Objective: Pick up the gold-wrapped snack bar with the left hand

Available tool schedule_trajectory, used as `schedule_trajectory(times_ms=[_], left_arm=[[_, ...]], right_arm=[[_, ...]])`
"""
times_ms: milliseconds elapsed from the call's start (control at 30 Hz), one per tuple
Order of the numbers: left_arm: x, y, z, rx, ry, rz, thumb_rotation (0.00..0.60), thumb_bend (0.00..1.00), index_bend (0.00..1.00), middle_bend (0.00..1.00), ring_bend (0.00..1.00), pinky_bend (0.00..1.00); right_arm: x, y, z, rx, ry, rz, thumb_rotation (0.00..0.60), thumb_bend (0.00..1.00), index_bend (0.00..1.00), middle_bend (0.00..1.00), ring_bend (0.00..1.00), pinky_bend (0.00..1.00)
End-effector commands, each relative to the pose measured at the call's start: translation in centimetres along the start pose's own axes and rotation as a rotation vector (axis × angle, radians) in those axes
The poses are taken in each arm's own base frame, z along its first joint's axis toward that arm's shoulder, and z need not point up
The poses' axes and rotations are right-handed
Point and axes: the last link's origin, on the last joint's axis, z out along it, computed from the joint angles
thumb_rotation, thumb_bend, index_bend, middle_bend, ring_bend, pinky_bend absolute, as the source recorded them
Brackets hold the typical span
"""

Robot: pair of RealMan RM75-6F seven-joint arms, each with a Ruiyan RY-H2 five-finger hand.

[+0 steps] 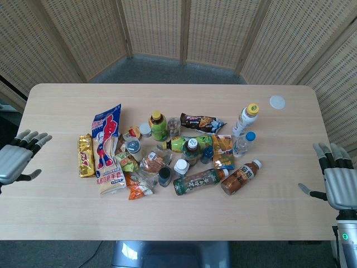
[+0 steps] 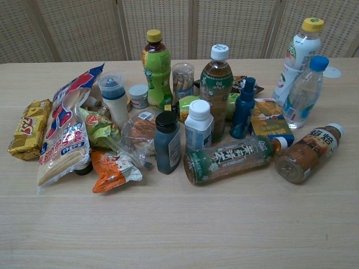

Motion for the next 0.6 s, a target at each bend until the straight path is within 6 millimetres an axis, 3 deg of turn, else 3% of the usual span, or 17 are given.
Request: schedule_trajectory(times_ms=[33,233,600], left_arm=[[-1.6,0.6,1.0,-0.028,-0.059,0.024,0.600,0.34,0.00,0.00,0.00,0.00],[-4.0,1.3,2.9,-0.054,-0.147,0.061,0.600,0.34,0.00,0.00,0.00,0.00],[-5.6,2.4,6.3,-0.076,-0.230,0.111,0.600,0.33,0.00,0.00,0.00,0.00]], right_arm=[[0.1,0.2,-0.2,-0.010,0.003,-0.002,0.457,0.02,0.00,0.00,0.00,0.00],[0.1,0.7,-0.7,-0.031,0.002,-0.007,0.459,0.03,0.00,0.00,0.00,0.00],[0.8,1.7,-1.5,-0.068,0.023,-0.016,0.482,0.02,0.00,0.00,0.00,0.00]])
